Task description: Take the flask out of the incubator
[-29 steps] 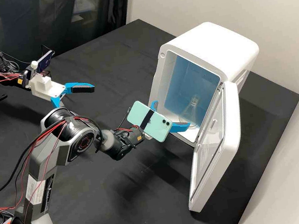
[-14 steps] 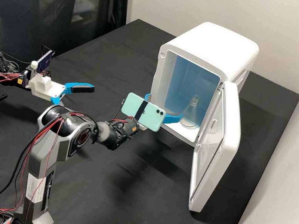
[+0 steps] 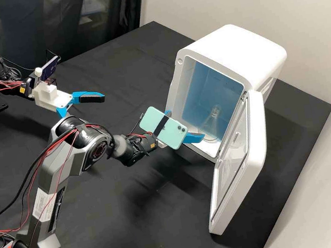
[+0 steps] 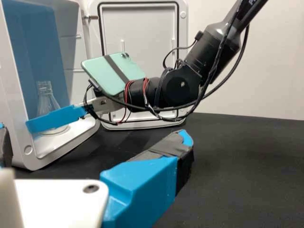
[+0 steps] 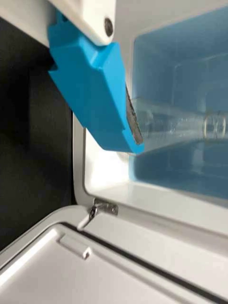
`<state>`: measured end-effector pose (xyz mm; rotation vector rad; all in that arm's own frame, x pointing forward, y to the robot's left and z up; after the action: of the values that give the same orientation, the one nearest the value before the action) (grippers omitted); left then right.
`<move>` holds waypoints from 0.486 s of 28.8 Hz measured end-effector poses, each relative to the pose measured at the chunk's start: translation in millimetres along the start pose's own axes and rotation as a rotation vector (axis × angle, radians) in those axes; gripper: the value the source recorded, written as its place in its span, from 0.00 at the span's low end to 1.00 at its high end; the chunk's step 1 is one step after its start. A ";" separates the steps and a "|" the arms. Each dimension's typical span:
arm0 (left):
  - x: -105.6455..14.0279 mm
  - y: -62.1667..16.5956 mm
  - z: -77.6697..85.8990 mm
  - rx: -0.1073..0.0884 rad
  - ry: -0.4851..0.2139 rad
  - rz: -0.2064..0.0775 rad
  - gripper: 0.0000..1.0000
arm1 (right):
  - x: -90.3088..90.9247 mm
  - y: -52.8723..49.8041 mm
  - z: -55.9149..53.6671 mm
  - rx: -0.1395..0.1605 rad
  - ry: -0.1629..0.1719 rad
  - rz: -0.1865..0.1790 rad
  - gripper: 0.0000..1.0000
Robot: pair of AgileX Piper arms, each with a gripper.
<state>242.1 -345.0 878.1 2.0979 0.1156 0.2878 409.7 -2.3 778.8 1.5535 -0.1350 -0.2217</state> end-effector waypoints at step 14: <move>1.2 -3.1 2.6 -0.008 -0.011 -0.012 1.00 | 0.2 12.1 17.4 -0.004 -0.020 0.006 1.00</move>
<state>244.0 -345.4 874.4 2.0898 0.1199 0.2687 406.7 -19.2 791.1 1.5467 -0.1546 -0.2328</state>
